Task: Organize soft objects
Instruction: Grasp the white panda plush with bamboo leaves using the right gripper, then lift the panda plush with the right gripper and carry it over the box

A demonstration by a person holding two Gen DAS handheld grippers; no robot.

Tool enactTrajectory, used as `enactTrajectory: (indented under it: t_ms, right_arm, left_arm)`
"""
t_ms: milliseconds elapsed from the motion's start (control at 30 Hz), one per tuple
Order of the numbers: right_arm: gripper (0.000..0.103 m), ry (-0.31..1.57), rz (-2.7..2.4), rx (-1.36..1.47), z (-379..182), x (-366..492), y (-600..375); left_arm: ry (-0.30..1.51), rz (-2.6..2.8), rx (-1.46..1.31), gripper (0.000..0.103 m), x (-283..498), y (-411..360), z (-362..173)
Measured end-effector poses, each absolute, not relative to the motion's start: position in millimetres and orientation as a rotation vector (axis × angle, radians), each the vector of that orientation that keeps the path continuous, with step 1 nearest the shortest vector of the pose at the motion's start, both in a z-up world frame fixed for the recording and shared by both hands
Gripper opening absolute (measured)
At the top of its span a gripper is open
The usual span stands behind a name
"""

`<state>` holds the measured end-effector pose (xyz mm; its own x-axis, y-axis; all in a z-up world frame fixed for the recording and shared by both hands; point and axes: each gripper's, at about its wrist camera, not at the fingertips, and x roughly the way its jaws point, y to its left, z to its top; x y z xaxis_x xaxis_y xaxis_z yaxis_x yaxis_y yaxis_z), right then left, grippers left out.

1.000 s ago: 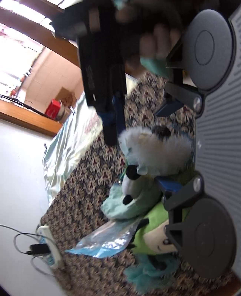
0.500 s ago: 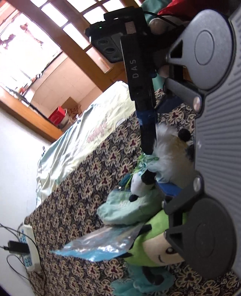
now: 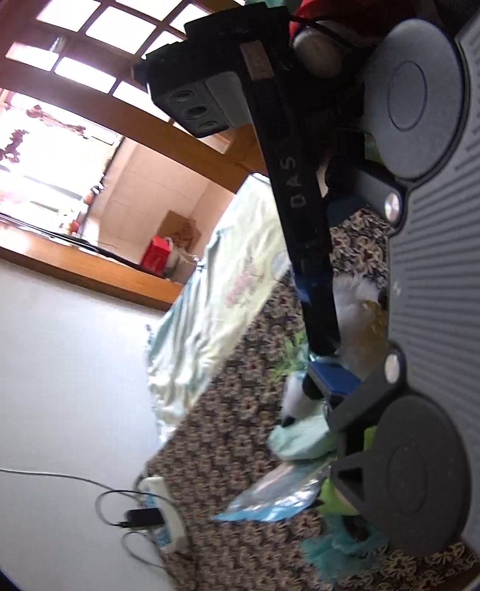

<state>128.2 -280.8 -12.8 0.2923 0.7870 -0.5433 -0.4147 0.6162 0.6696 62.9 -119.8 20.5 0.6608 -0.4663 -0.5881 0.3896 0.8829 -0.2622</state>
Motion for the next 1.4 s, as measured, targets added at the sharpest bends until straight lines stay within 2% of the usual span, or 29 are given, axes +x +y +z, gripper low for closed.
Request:
enactTrajectory:
  t_ms: [167, 400, 533, 600, 767, 933, 1067, 1133, 1400]
  right_arm:
    - [0.016, 0.838, 0.906, 0.391, 16, 122, -265]
    - [0.017, 0.937, 0.857, 0.381, -14, 128, -241]
    - [0.019, 0.939, 0.780, 0.433, -14, 134, -257]
    - [0.019, 0.946, 0.760, 0.509, -10, 142, -273]
    - [0.019, 0.923, 0.695, 0.426, -3, 158, -285]
    - [0.019, 1.027, 0.730, 0.328, -26, 174, -272]
    - [0.020, 1.112, 0.762, 0.362, -44, 184, -269]
    - [0.020, 1.165, 0.794, 0.419, -52, 189, -269]
    - [0.024, 1.216, 0.941, 0.342, -52, 186, -245]
  left_arm:
    - [0.616, -0.442, -0.097, 0.076, 54, -106, 34]
    - [0.702, -0.428, -0.240, 0.071, 50, -68, -1]
    - [0.734, -0.437, -0.327, 0.083, 49, -55, -7]
    - [0.726, -0.448, -0.354, 0.093, 49, -54, -5]
    - [0.729, -0.484, -0.340, 0.093, 60, -67, 0]
    - [0.834, -0.507, -0.363, 0.093, 84, -79, -19]
    - [0.882, -0.525, -0.421, 0.093, 99, -77, -26]
    - [0.910, -0.540, -0.436, 0.101, 106, -77, -31]
    - [0.935, -0.517, -0.365, 0.101, 120, -84, -43]
